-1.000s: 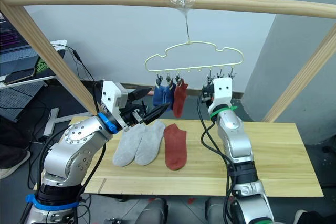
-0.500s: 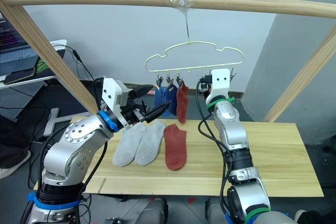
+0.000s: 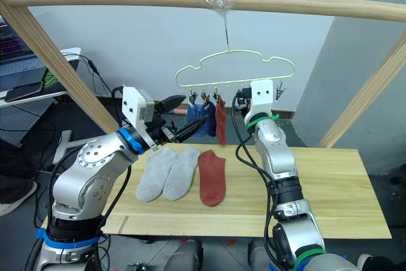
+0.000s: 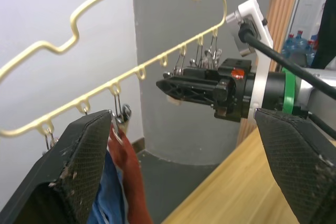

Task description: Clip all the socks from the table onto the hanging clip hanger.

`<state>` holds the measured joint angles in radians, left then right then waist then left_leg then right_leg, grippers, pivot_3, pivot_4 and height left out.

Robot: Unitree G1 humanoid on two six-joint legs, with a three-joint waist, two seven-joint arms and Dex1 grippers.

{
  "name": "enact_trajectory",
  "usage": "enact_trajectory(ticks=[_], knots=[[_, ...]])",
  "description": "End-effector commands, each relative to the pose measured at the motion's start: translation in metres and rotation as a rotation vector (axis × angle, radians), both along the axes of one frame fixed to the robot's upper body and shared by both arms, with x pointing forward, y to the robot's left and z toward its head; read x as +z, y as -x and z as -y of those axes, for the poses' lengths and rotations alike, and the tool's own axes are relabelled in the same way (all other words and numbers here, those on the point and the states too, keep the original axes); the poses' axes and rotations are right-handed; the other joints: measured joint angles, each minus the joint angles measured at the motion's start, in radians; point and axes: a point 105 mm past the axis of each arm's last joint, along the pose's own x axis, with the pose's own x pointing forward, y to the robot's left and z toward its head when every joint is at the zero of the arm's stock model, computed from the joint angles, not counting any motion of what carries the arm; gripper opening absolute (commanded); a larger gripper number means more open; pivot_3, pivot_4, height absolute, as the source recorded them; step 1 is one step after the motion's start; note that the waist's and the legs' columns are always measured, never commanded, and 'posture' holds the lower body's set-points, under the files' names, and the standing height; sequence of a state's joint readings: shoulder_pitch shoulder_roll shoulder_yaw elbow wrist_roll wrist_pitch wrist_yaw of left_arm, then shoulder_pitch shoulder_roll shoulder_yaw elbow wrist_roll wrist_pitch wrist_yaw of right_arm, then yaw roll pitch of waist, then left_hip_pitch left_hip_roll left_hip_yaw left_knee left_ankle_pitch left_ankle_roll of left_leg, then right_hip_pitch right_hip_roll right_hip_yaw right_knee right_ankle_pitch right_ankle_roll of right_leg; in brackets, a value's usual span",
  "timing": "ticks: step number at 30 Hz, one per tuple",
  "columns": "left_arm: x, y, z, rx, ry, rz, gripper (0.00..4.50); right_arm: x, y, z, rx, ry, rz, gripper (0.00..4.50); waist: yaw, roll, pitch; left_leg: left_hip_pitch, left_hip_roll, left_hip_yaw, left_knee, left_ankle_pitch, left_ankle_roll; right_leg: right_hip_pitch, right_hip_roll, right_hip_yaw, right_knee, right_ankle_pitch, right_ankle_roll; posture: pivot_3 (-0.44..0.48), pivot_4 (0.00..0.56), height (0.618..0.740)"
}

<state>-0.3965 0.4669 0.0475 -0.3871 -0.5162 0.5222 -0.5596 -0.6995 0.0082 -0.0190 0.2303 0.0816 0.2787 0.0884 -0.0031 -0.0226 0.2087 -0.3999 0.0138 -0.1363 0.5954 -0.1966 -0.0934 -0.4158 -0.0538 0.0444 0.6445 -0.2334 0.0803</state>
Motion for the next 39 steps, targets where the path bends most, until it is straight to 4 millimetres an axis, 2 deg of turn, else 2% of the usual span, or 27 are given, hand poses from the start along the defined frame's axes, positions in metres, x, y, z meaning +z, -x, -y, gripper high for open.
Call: enact_trajectory(ticks=[1,31,39], knots=[[0.015,0.005,0.002,-0.020,0.025,0.053,4.50,0.018,0.000,-0.002,0.012,-0.026,0.057,1.63,0.000,0.000,0.000,0.000,0.000,0.000,0.000,0.000,0.000,0.000,0.000,0.000,0.000,0.000,0.000,0.156,0.180,0.740],[0.013,0.008,0.005,-0.029,0.028,0.048,4.50,0.019,-0.005,0.006,-0.038,-0.019,0.066,1.63,0.000,0.000,0.000,0.000,0.000,0.000,-0.001,0.000,0.000,-0.001,0.000,0.000,0.000,0.001,0.002,0.154,0.186,0.740],[0.013,0.010,0.009,-0.044,0.023,0.049,4.50,0.017,-0.005,0.010,-0.047,-0.023,0.062,0.02,0.000,0.000,0.000,0.000,0.000,0.000,-0.001,0.000,0.000,-0.001,0.000,0.000,0.000,0.001,0.002,0.151,0.191,0.740]])
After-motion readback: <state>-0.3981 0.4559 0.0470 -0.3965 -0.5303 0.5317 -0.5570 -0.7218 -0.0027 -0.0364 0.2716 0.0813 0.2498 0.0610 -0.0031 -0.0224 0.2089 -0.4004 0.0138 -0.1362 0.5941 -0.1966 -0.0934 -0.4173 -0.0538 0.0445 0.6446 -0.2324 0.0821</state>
